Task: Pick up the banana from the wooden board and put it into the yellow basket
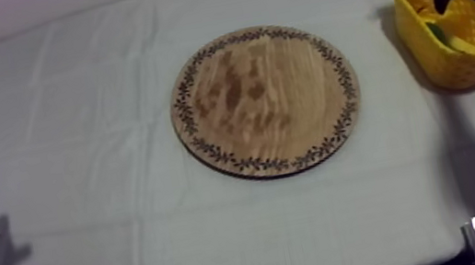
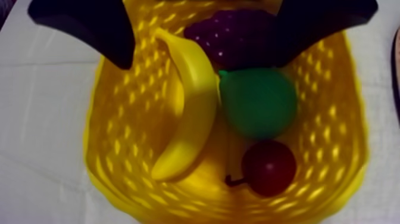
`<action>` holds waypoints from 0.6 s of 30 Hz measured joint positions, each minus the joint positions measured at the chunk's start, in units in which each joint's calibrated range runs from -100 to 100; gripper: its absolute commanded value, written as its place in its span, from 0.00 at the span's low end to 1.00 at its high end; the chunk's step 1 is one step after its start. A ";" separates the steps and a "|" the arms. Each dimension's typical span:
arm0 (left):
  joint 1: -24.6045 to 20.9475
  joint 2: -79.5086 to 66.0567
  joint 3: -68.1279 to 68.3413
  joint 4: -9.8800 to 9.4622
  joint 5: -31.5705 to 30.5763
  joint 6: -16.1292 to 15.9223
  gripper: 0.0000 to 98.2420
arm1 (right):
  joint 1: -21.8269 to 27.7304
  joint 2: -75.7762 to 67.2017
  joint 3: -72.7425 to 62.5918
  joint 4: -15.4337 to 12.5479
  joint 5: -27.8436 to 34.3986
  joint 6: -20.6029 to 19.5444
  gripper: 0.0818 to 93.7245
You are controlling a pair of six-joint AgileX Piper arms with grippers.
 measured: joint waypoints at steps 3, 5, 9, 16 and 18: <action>0.00 0.00 0.00 0.00 0.00 0.00 0.00 | -0.23 -3.49 1.82 -0.33 -1.16 0.42 0.81; 0.00 0.00 0.00 0.00 0.00 0.00 0.00 | -0.45 -6.04 3.57 -0.41 -2.14 -0.01 0.80; 0.00 0.00 0.00 0.00 0.00 0.00 0.00 | -1.17 -12.35 8.13 -0.75 -5.61 -0.69 0.78; 0.00 0.00 0.00 0.00 0.00 0.00 0.00 | -2.34 -24.83 18.60 -2.46 -11.92 -2.57 0.71; 0.00 0.00 0.00 0.00 0.00 0.00 0.00 | -2.62 -28.83 22.16 -2.81 -14.03 -3.09 0.67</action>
